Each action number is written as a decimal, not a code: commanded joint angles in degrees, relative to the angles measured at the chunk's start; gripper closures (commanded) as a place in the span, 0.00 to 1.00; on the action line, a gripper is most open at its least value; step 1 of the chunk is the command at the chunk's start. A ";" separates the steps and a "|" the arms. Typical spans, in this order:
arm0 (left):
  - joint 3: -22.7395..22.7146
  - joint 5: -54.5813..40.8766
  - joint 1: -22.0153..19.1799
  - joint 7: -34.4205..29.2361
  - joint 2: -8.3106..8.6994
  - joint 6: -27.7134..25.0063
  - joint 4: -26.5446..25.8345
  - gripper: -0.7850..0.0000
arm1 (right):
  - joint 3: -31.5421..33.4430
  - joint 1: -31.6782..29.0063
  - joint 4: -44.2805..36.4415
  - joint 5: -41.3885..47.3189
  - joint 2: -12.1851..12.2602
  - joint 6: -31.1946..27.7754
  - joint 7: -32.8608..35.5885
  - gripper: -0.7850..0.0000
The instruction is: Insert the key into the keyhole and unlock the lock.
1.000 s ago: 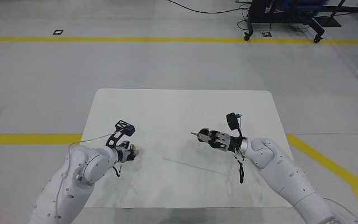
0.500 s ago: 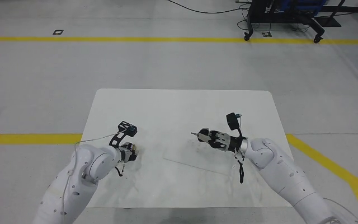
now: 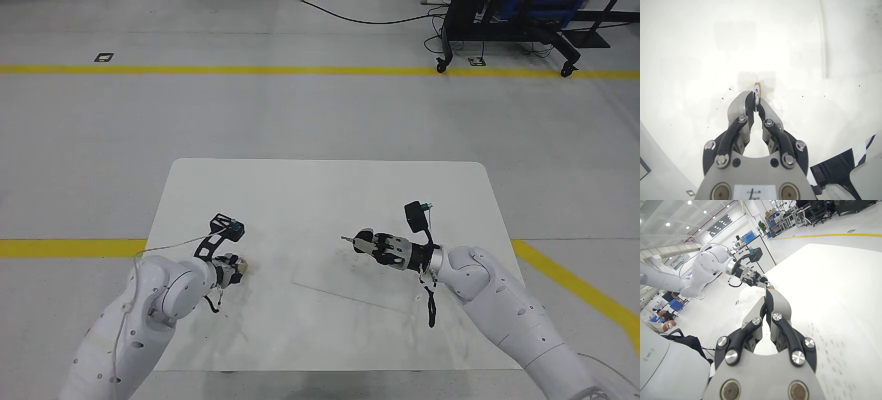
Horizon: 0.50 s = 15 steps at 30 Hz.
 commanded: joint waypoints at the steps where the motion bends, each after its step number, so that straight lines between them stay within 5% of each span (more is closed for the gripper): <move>1: 0.18 0.06 -0.24 -0.17 -0.07 0.08 0.11 1.00 | 0.00 0.00 0.00 0.00 0.00 0.00 0.00 1.00; 6: 0.37 0.54 -0.46 -0.51 -0.17 0.31 0.20 0.99 | 0.00 0.00 0.00 0.00 0.00 0.00 0.00 1.00; 9: 0.23 0.48 -0.34 -0.54 -0.20 0.48 0.12 0.80 | 0.00 0.00 0.00 0.00 0.00 0.00 0.00 1.00; 15: 0.10 0.08 0.06 -0.23 -0.29 0.39 0.35 0.69 | 0.00 0.00 0.00 0.00 0.00 0.00 0.00 1.00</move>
